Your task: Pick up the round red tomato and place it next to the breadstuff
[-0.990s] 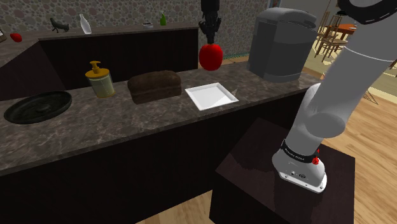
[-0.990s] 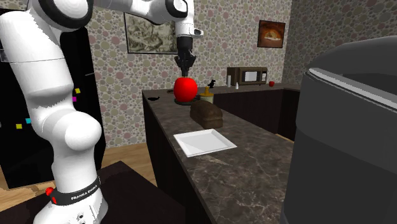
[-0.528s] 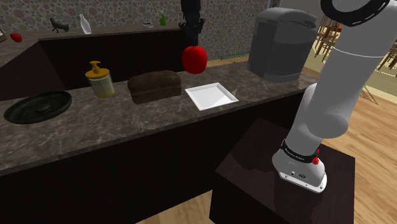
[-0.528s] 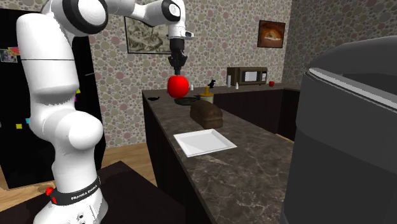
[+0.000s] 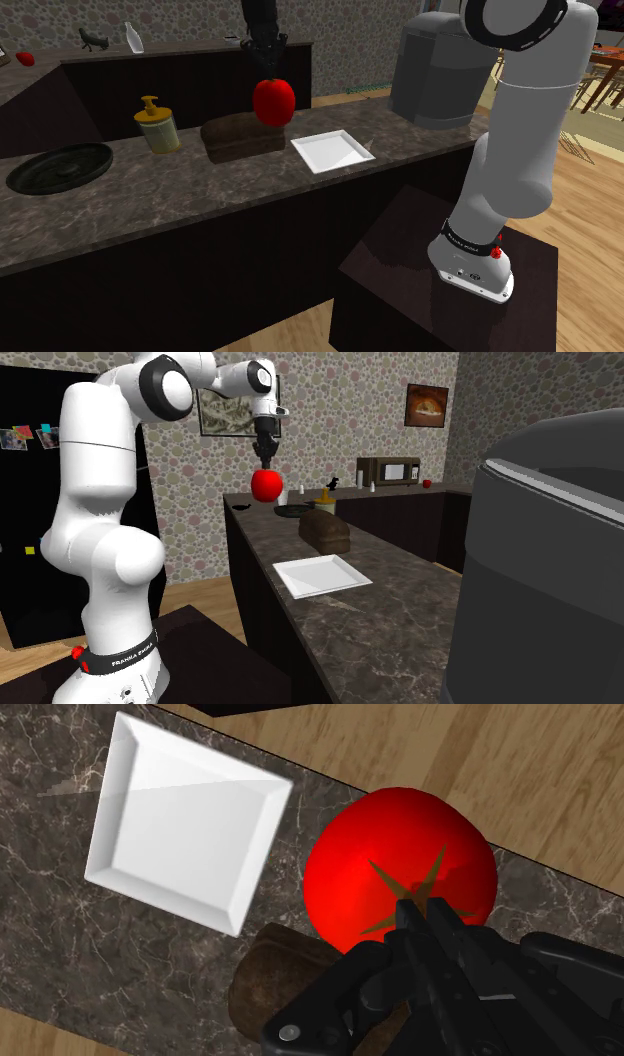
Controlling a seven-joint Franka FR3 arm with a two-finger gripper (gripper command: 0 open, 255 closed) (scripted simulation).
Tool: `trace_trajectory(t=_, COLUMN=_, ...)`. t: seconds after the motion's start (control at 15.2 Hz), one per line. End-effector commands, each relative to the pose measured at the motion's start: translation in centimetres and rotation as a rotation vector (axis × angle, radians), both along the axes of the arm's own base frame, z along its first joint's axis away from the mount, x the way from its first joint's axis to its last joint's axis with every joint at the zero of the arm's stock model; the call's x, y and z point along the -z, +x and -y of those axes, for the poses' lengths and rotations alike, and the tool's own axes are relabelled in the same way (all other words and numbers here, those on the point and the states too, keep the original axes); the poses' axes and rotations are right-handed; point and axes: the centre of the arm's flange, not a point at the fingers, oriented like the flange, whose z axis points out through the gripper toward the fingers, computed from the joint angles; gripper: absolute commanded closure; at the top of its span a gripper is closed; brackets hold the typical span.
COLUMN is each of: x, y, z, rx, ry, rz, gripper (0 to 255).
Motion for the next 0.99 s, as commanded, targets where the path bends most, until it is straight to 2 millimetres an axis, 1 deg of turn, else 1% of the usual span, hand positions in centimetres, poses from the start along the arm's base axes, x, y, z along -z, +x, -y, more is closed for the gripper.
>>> trace_trajectory(t=0.0, x=-0.1, y=0.9, z=-2.7, rx=0.001, ry=0.0, rz=0.0, gripper=255)
trace_trajectory(t=0.92, x=7.3, y=0.9, z=-2.7, rx=0.001, ry=0.0, rz=0.0, gripper=255)
